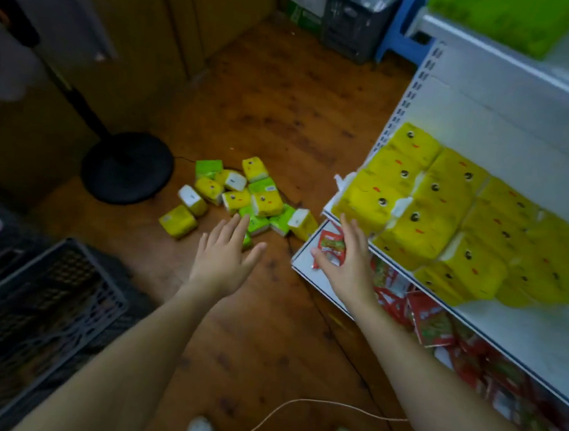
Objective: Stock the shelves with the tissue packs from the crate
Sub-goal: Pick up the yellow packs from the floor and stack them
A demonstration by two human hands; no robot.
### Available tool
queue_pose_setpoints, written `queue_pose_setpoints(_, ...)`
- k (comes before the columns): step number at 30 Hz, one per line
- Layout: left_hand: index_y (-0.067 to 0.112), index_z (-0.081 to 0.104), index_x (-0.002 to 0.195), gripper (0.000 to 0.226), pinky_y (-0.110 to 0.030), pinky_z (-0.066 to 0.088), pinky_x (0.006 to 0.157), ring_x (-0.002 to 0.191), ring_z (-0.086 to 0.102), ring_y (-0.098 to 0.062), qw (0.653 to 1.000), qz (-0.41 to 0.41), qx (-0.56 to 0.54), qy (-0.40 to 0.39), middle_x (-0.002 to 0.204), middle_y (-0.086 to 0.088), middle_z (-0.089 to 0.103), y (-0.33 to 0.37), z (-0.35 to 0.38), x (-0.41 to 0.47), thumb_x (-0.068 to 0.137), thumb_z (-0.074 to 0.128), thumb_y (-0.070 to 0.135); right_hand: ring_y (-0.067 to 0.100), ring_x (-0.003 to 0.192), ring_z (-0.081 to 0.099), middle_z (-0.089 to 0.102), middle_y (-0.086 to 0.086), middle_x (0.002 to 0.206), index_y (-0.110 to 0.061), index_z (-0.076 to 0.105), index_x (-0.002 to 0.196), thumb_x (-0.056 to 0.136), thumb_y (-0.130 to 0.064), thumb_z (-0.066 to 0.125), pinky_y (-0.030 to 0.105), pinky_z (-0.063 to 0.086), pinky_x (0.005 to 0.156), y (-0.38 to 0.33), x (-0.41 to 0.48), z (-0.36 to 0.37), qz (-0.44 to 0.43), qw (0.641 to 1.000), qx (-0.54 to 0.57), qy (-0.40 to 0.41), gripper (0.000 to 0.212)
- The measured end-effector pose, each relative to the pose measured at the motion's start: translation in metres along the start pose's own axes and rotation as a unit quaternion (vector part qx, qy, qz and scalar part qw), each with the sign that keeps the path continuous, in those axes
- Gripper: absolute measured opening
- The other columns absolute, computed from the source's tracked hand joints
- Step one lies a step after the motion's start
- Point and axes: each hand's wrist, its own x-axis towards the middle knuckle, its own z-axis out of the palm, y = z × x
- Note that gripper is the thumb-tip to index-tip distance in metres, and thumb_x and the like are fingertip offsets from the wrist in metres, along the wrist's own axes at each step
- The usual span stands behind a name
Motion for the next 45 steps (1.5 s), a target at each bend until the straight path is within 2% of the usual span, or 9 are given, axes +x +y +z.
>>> queue_pose_setpoints(2,0.026,0.009,0.150,0.066,-0.038,0.006,0.117,0.146,0.005,-0.016,1.000,-0.023,0.009,-0.016,0.158,0.006,0.007,-0.042,-0.019,-0.009,0.095,0.030,0.055,0.019,0.143,0.016,0.022,0.008,0.152,-0.017,0.029,0.144,0.082,-0.028,0.069,0.026,0.017,0.114,-0.027,0.002,0.035,-0.009,0.999,0.013,-0.028,0.075)
queue_pose_setpoints(5,0.027,0.009,0.151,0.067,-0.040,0.006,0.117,0.146,0.004,-0.016,0.998,-0.064,0.017,-0.022,0.158,0.007,0.006,-0.099,-0.041,-0.015,0.094,0.029,0.057,0.016,0.143,0.014,0.019,0.008,0.153,-0.018,0.026,0.145,0.082,-0.029,0.069,0.007,0.012,0.100,-0.057,0.001,0.082,-0.001,0.997,0.012,-0.080,0.077)
queue_pose_setpoints(9,0.025,0.009,0.151,0.066,-0.039,0.008,0.118,0.146,0.005,-0.019,0.992,-0.121,0.000,-0.021,0.159,0.004,0.007,-0.148,-0.058,-0.009,0.095,0.028,0.055,0.013,0.142,0.015,0.020,0.004,0.152,-0.021,0.024,0.146,0.082,-0.030,0.068,0.019,0.020,0.107,-0.070,0.009,0.124,-0.008,0.990,0.003,-0.144,0.078)
queue_pose_setpoints(19,0.023,0.007,0.150,0.064,-0.039,0.011,0.117,0.145,0.006,-0.024,0.982,-0.175,-0.041,-0.055,0.159,-0.004,0.003,-0.203,-0.070,0.081,0.097,0.030,0.050,0.023,0.140,0.022,0.025,0.011,0.148,-0.029,0.019,0.147,0.080,-0.037,0.069,0.038,0.027,0.110,-0.070,0.100,0.189,0.050,0.980,-0.019,-0.194,0.084)
queue_pose_setpoints(23,0.023,0.005,0.151,0.063,-0.037,0.013,0.115,0.144,0.008,-0.026,0.976,-0.206,-0.050,-0.050,0.158,-0.006,0.003,-0.234,-0.059,0.149,0.098,0.031,0.047,0.023,0.136,0.030,0.029,0.011,0.146,-0.029,0.018,0.146,0.081,-0.035,0.069,0.028,0.030,0.104,-0.062,0.163,0.234,0.030,0.972,-0.026,-0.232,0.082)
queue_pose_setpoints(30,0.025,0.005,0.151,0.063,-0.039,0.020,0.112,0.142,0.013,-0.035,0.959,-0.254,-0.120,-0.046,0.156,-0.014,0.003,-0.315,0.035,0.256,0.098,0.036,0.041,0.021,0.135,0.032,0.037,0.013,0.142,-0.020,0.023,0.145,0.079,-0.030,0.072,0.008,0.019,0.097,-0.002,0.238,0.372,-0.012,0.952,-0.031,-0.303,0.084)
queue_pose_setpoints(38,0.028,0.005,0.150,0.059,-0.032,0.018,0.112,0.145,0.001,-0.034,0.938,-0.284,-0.181,-0.086,0.154,-0.027,0.005,-0.440,0.211,0.341,0.100,0.036,0.030,0.029,0.128,0.040,0.042,0.019,0.133,-0.024,0.027,0.145,0.079,-0.036,0.070,0.026,0.028,0.103,0.114,0.272,0.576,-0.022,0.917,-0.046,-0.395,0.080)
queue_pose_setpoints(42,0.043,0.008,0.147,0.060,-0.041,0.022,0.115,0.143,0.018,-0.032,0.926,-0.298,-0.209,-0.103,0.153,-0.020,0.022,-0.480,0.276,0.373,0.094,0.035,0.053,0.029,0.135,0.030,0.032,0.021,0.140,-0.021,0.024,0.145,0.080,-0.028,0.071,0.023,0.023,0.106,0.154,0.287,0.637,-0.008,0.912,-0.040,-0.408,0.081)
queue_pose_setpoints(45,0.034,0.017,0.148,0.061,-0.037,0.028,0.112,0.135,0.035,-0.030,0.900,-0.315,-0.290,-0.087,0.146,-0.019,0.033,-0.491,0.296,0.388,0.094,0.044,0.046,0.022,0.141,0.020,0.021,0.014,0.151,-0.022,0.025,0.145,0.080,-0.027,0.071,0.021,0.019,0.107,0.169,0.295,0.663,-0.003,0.908,-0.025,-0.419,0.080)
